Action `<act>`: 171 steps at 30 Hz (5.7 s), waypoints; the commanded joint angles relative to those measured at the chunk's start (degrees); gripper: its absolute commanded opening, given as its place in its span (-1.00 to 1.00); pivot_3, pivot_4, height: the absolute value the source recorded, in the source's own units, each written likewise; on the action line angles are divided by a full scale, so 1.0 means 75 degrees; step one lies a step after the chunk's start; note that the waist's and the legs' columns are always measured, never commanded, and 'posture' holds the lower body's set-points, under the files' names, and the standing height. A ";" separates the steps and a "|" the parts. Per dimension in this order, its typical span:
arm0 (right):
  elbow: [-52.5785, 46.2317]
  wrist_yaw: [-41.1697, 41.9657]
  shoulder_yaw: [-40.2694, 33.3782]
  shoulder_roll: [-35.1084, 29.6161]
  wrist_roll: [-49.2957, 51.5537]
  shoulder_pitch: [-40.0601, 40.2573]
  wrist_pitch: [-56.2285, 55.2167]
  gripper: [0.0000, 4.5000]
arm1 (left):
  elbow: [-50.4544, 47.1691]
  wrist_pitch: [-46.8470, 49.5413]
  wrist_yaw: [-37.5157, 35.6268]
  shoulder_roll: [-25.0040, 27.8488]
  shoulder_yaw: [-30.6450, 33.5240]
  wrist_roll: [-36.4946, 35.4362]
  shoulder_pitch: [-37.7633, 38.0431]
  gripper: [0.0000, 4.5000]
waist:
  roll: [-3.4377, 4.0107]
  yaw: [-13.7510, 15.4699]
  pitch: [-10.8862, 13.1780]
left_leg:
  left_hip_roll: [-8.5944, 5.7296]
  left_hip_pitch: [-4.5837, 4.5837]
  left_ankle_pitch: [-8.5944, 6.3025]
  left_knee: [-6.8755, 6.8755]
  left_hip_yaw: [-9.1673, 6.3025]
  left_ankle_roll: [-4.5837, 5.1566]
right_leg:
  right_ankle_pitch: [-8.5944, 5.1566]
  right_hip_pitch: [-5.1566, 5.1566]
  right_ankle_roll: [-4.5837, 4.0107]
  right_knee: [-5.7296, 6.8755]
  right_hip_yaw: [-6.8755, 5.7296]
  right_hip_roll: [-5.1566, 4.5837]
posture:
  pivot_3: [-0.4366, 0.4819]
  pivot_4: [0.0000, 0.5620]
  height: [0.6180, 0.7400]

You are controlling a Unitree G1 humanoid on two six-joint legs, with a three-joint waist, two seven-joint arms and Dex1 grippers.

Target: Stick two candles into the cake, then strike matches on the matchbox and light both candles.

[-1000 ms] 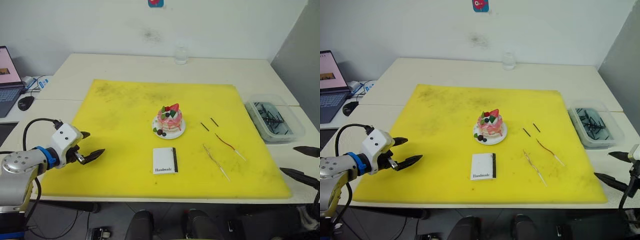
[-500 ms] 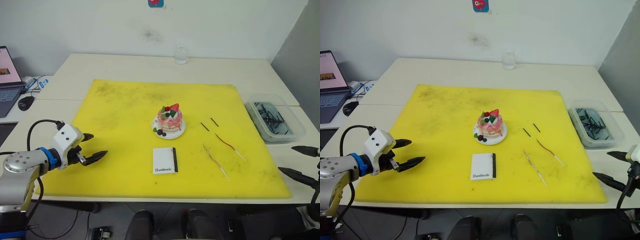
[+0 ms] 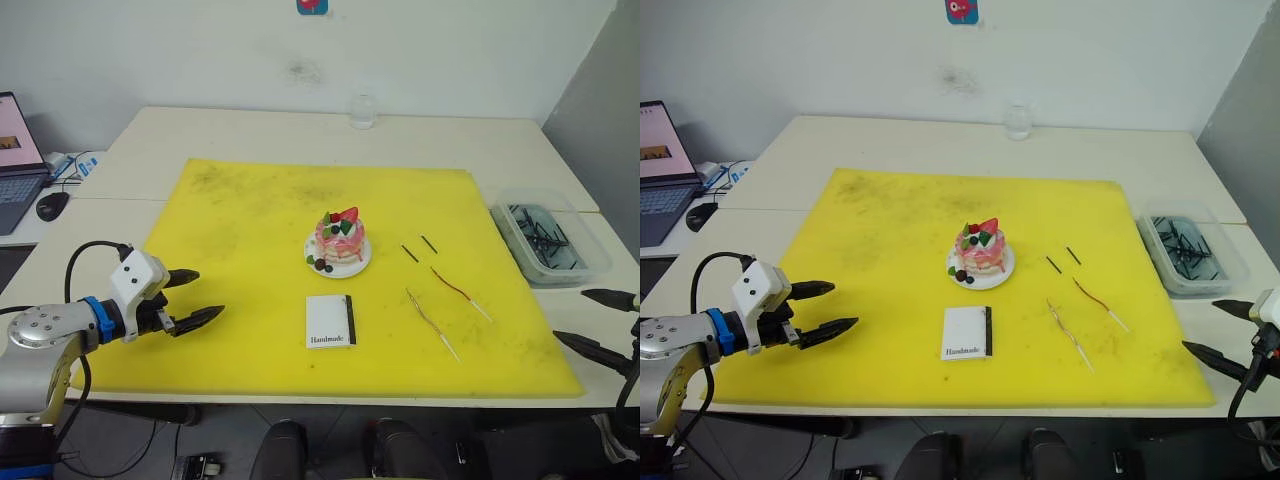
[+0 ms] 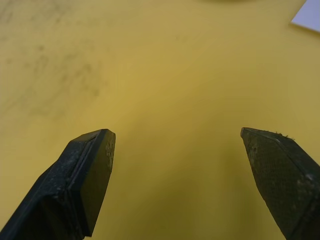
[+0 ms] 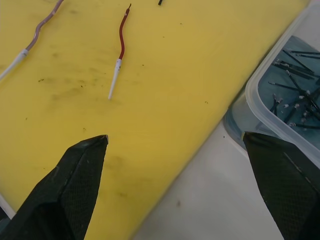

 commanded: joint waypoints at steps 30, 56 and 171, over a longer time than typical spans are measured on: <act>-0.1841 -0.3689 0.3261 0.0862 -0.0812 -0.1829 0.3140 1.00 | -0.3439 0.1102 0.0232 -0.1517 -0.2947 -0.1229 -0.1872 0.99 | 0.0000 -0.0005 -0.0002 | -0.0009 -0.0007 0.0002 0.0021 -0.0010 0.0001 | 0.0012 0.0004 0.0020 0.0004 0.0007 0.0055 | -0.05 -0.47 1.00; -0.1915 -0.3408 0.3062 0.1116 -0.0118 -0.1732 0.3957 -0.99 | -0.3494 0.1206 0.0173 -0.1195 -0.2633 -0.1253 -0.1259 1.00 | 0.0000 0.0000 -0.0003 | -0.0004 -0.0016 -0.0001 0.0099 -0.0025 0.0009 | 0.0008 0.0034 0.0008 0.0006 0.0010 0.0023 | -0.05 -0.47 1.00; -0.3713 -0.5363 0.5654 0.1260 0.3462 -0.5985 0.4161 0.98 | 0.1048 0.0507 0.1918 -0.2617 -0.2204 -0.1396 -0.4407 -1.00 | -0.0005 0.0009 0.0020 | -0.0004 -0.0153 -0.0003 0.0007 -0.0021 0.0011 | 0.0010 -0.0113 0.0032 -0.0042 0.0007 0.0063 | -0.05 -0.47 1.00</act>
